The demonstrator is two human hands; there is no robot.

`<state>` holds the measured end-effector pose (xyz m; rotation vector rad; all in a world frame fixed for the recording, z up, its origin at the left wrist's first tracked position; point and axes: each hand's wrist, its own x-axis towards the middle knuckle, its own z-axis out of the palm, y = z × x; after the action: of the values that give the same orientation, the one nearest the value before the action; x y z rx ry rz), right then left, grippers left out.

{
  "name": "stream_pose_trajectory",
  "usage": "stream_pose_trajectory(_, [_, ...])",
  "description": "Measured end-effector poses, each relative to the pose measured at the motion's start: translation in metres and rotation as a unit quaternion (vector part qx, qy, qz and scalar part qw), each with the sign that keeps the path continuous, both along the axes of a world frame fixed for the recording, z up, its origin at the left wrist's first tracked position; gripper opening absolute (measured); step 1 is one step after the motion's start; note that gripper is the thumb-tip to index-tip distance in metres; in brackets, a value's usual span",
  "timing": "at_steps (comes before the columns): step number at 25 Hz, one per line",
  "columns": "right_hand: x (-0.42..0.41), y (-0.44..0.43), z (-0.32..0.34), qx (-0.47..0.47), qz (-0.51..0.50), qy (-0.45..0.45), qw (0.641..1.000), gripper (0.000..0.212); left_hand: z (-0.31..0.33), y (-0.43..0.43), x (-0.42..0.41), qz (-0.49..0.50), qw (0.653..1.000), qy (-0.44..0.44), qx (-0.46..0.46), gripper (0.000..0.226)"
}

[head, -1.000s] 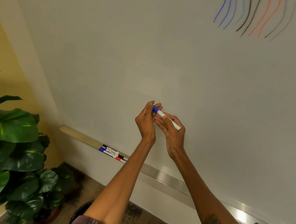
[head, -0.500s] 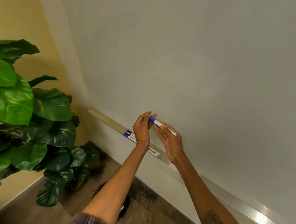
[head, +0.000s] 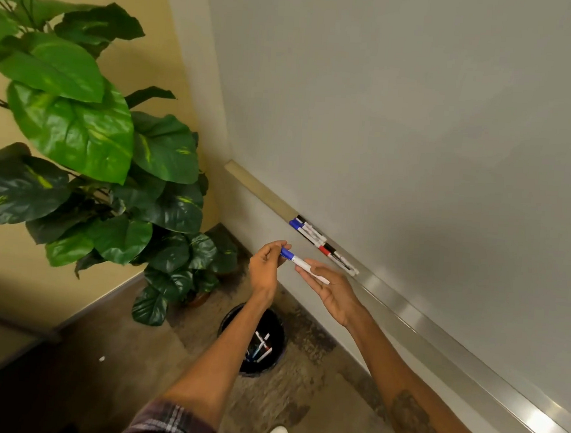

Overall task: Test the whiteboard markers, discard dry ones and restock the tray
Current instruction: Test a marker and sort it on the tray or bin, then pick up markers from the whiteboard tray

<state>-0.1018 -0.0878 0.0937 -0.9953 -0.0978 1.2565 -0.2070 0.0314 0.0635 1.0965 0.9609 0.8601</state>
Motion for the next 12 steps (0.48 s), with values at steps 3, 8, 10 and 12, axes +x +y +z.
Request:
stream_pose_trajectory(3, [-0.014,0.011,-0.036,-0.079,0.004,-0.019,0.997,0.024,-0.034,0.015,-0.024,0.004,0.993,0.114,-0.036,0.024])
stream_pose_trajectory(8, [-0.041,0.01,-0.111,-0.272,0.017,-0.098,0.957,0.01,-0.065,0.018,-0.074,-0.022,0.964,0.263,-0.029,0.026])
stream_pose_trajectory(10, [-0.053,0.008,-0.129,-0.315,0.038,-0.113,0.941,0.012,-0.077,0.017,-0.089,-0.034,0.956,0.288,-0.043,0.026])
stream_pose_trajectory(12, [-0.062,0.012,-0.135,-0.328,0.062,-0.117,0.935,0.01,-0.089,0.018,-0.098,-0.038,0.952,0.299,-0.061,0.023])
